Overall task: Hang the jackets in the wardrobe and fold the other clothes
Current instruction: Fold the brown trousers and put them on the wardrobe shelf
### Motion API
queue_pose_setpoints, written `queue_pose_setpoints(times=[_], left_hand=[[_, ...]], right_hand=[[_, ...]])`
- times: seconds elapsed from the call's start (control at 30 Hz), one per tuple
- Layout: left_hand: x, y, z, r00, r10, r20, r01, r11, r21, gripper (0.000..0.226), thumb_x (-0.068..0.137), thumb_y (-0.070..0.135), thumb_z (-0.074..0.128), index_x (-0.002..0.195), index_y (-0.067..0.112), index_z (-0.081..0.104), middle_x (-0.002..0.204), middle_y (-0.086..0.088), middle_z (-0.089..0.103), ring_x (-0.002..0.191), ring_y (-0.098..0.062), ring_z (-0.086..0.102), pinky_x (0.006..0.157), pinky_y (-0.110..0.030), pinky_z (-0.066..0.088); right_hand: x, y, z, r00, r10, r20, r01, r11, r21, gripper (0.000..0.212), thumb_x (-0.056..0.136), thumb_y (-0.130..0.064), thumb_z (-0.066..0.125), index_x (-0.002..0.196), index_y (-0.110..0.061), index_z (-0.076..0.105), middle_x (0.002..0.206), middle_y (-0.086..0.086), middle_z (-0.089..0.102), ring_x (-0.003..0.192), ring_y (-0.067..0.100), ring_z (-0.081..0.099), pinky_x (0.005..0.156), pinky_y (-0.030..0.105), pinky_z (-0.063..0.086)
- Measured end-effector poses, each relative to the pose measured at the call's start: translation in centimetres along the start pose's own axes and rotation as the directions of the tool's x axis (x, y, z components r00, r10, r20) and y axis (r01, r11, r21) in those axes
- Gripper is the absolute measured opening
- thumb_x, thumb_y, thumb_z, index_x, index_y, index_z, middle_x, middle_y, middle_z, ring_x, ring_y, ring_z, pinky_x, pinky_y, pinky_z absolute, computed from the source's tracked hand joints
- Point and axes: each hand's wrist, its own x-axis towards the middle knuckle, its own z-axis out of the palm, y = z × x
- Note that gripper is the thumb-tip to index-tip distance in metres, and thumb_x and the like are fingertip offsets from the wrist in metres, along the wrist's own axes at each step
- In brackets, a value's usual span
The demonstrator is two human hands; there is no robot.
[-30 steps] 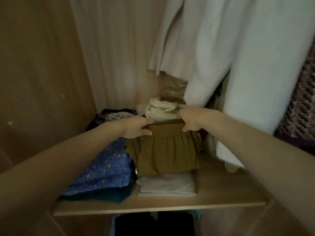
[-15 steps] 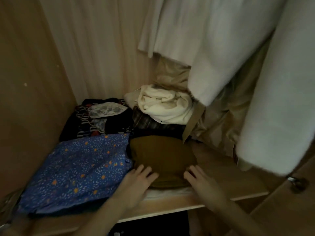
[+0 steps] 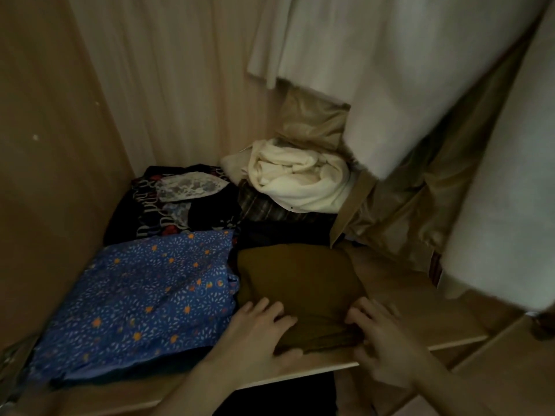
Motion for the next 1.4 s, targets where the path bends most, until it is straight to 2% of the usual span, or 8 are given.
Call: queue_pose_setpoints(times=[0.1,0.17,0.27,0.37,0.43,0.57,0.93,1.4], left_hand=[[2.0,1.1,-1.9,0.971,-0.027,-0.236,0.014,0.998,-0.056,0.045,0.098,0.054,0.029,0.111,0.029,0.064,0.112,0.013,0.049,0.107,-0.01,0.041,0.087,-0.031,0.036],[4.1,1.3,-1.6,0.944,-0.104,-0.314,0.089,0.994,-0.062,0.032,0.098,0.04,0.037,0.118,0.028,0.058,0.132,0.01,0.043,0.122,-0.015,0.039,0.1,-0.033,0.036],[6.7,1.4,0.5,0.934,-0.31,-0.18,0.306,0.951,-0.05,0.052,0.096,0.041,0.039,0.146,0.029,0.034,0.162,0.002,0.008,0.148,-0.026,0.007,0.12,-0.047,0.006],[7.0,1.1,3.6,0.914,-0.406,-0.001,0.405,0.91,-0.084,0.063,0.096,0.056,0.025,0.154,0.036,0.007,0.162,0.007,-0.014,0.148,-0.025,-0.019,0.117,-0.055,-0.013],[6.7,0.7,4.9,0.909,-0.417,0.018,0.415,0.9,-0.13,0.065,0.093,0.063,0.016,0.153,0.042,0.003,0.162,0.012,-0.014,0.146,-0.02,-0.023,0.117,-0.053,-0.014],[6.7,0.7,5.3,0.907,-0.421,-0.003,0.418,0.901,-0.117,0.073,0.083,0.067,0.003,0.152,0.044,0.002,0.161,0.015,-0.014,0.146,-0.018,-0.024,0.116,-0.052,-0.016],[7.4,0.3,5.7,0.894,-0.444,-0.055,0.436,0.892,-0.115,0.062,0.093,0.062,0.019,0.152,0.045,0.007,0.162,0.015,-0.009,0.147,-0.018,-0.021,0.117,-0.054,-0.013],[8.4,0.5,4.2,0.876,-0.478,0.058,0.481,0.876,-0.045,0.059,0.096,0.06,0.02,0.152,0.044,0.012,0.163,0.015,-0.003,0.149,-0.019,-0.014,0.118,-0.052,-0.009]], right_hand=[[2.4,-0.8,-2.4,0.984,0.011,-0.175,-0.002,0.998,0.057,0.011,0.085,-0.04,0.047,0.09,-0.033,0.053,0.109,-0.013,0.043,0.099,0.008,0.042,0.079,0.035,0.039],[5.0,-2.1,-2.4,0.952,0.125,-0.279,-0.09,0.987,0.135,0.02,0.094,-0.037,0.041,0.105,-0.029,0.057,0.124,-0.009,0.043,0.111,0.011,0.042,0.089,0.035,0.041],[7.9,-3.5,0.2,0.932,0.317,-0.176,-0.29,0.943,0.161,0.048,0.099,-0.044,0.033,0.145,-0.031,0.034,0.157,-0.003,0.019,0.142,0.019,0.019,0.113,0.043,0.024],[7.7,-3.0,3.6,0.925,0.378,0.04,-0.38,0.919,0.107,0.063,0.093,-0.063,0.015,0.152,-0.041,0.009,0.163,-0.006,-0.005,0.148,0.017,-0.008,0.119,0.046,0.002],[7.3,-2.4,4.7,0.907,0.41,0.095,-0.421,0.887,0.189,0.06,0.095,-0.063,0.024,0.15,-0.045,0.009,0.162,-0.009,-0.007,0.147,0.013,-0.011,0.12,0.043,0.0],[7.3,-2.3,5.0,0.91,0.408,0.075,-0.413,0.876,0.25,0.06,0.094,-0.06,0.033,0.15,-0.047,0.013,0.162,-0.012,-0.005,0.147,0.01,-0.01,0.12,0.039,0.003],[8.0,-2.0,5.9,0.907,0.421,-0.037,-0.393,0.873,0.288,0.058,0.094,-0.054,0.039,0.149,-0.045,0.023,0.161,-0.012,0.008,0.147,0.009,0.001,0.117,0.032,0.018],[7.6,-1.2,5.6,0.885,0.466,-0.003,-0.439,0.836,0.331,0.056,0.094,-0.058,0.035,0.147,-0.041,0.03,0.161,-0.006,0.012,0.147,0.015,0.007,0.116,0.05,0.019]])
